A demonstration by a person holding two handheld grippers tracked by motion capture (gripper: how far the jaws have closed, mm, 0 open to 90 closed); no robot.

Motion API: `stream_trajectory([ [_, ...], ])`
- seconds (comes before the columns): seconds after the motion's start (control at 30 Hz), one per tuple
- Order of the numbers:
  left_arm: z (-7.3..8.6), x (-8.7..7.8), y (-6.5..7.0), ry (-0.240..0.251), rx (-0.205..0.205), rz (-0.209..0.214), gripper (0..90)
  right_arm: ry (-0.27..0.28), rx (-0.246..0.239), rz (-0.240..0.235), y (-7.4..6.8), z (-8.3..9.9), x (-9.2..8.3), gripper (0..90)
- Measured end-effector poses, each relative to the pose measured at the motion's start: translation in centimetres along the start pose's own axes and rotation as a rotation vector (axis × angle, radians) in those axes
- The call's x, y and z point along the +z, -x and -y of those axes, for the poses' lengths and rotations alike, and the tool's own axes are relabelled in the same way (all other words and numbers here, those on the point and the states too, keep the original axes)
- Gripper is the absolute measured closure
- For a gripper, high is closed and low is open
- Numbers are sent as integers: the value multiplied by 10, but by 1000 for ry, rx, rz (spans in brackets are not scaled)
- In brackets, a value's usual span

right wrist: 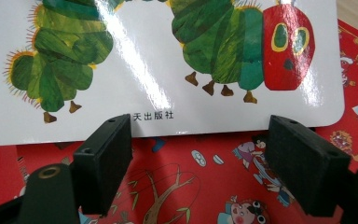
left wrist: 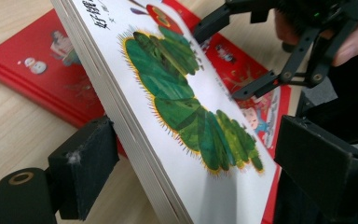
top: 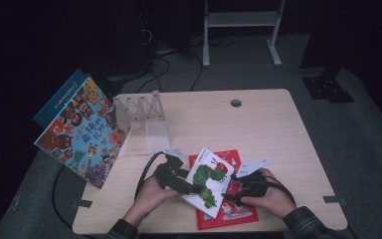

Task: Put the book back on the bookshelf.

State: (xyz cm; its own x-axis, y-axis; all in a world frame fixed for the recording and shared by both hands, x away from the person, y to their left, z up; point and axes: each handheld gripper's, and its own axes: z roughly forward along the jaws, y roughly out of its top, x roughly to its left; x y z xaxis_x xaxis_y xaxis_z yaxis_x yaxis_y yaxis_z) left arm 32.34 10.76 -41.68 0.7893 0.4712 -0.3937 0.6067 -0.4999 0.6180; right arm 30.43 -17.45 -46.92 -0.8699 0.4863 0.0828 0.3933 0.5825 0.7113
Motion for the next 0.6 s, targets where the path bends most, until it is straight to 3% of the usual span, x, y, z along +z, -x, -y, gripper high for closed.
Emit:
stream_trajectory([
  [0.2,-3,0,2,9,-5,24,129,1,2,-1,1,0,0,207],
  [0.6,-16,6,5,-31,10,19,135,1,5,4,1,0,0,202],
])
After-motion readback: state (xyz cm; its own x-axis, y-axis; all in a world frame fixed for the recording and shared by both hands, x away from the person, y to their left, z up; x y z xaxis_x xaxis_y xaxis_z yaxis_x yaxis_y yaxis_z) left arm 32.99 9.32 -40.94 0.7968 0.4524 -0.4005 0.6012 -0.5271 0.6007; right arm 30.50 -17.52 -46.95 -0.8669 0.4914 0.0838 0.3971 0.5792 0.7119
